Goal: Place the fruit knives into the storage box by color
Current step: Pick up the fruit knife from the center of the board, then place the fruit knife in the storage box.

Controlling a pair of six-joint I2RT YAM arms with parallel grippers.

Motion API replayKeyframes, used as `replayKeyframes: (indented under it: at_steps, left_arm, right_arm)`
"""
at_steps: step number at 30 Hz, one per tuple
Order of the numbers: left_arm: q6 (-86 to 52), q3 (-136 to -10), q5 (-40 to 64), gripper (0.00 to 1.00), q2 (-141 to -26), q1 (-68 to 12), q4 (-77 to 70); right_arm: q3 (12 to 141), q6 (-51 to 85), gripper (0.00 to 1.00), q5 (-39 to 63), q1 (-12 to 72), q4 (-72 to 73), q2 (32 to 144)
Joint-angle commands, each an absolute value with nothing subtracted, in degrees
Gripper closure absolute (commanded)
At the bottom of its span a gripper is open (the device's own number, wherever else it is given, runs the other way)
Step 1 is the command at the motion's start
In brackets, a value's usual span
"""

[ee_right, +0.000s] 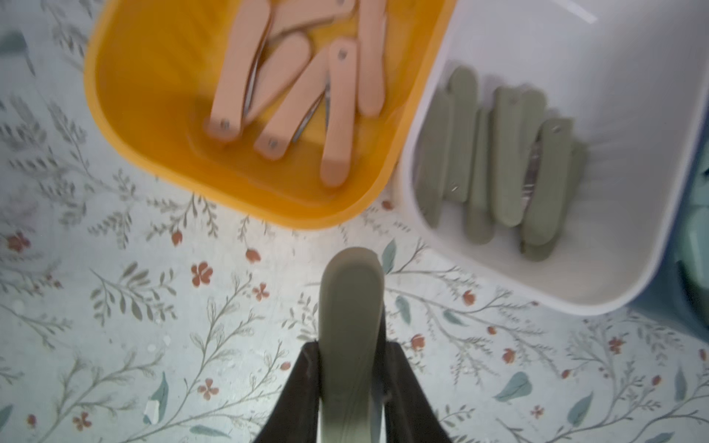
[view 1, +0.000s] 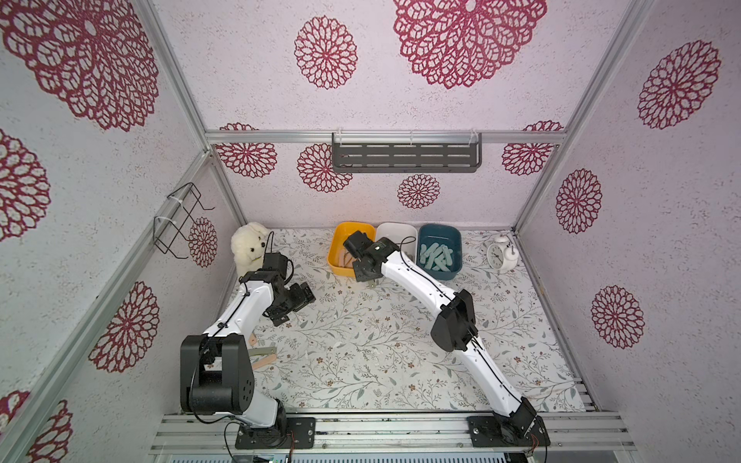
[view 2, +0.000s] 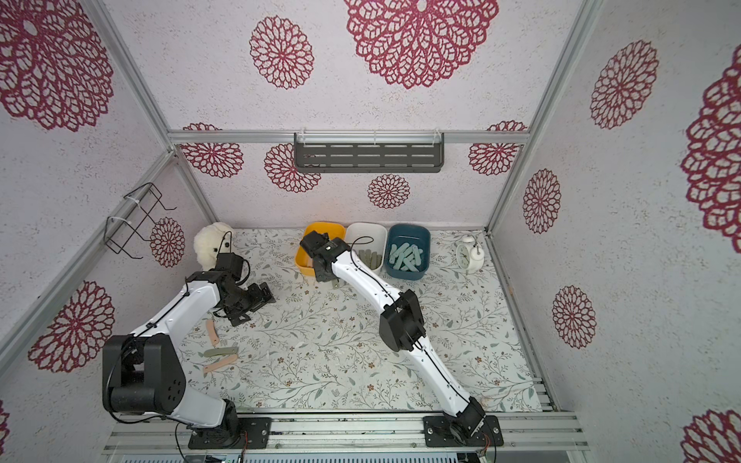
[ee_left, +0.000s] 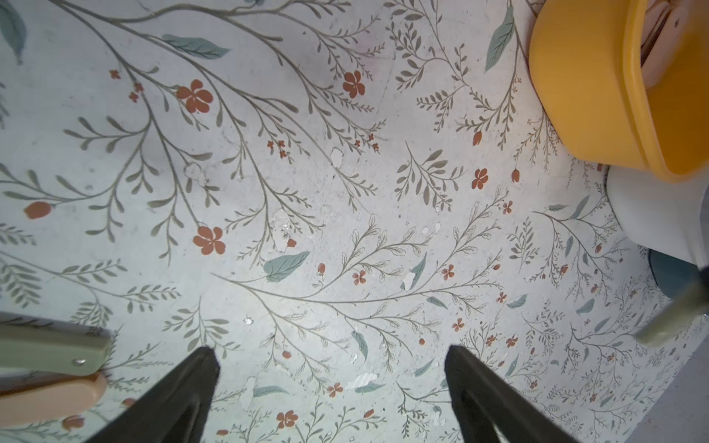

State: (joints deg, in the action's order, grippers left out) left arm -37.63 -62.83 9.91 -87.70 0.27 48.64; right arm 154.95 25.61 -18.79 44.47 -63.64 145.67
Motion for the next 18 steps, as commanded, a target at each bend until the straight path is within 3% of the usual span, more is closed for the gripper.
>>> replayKeyframes:
  at_steps: [1,12,18]
  left_arm:
    - [-37.73,-63.35,10.23,0.03,-86.7,0.46,48.11]
    - [-38.66,-64.15,7.85,0.03,-87.8,0.44,50.46]
    - [-38.61,-65.85,2.82,0.03,-88.11,0.79,54.44]
  right_arm:
    - [166.29,22.7,0.77,-21.89,40.94,-68.46,149.54]
    - [169.86,19.69,0.76,-19.34,32.58,-63.39,155.84]
    - [169.83,18.06,0.6,-18.29,31.67,-61.84,158.03]
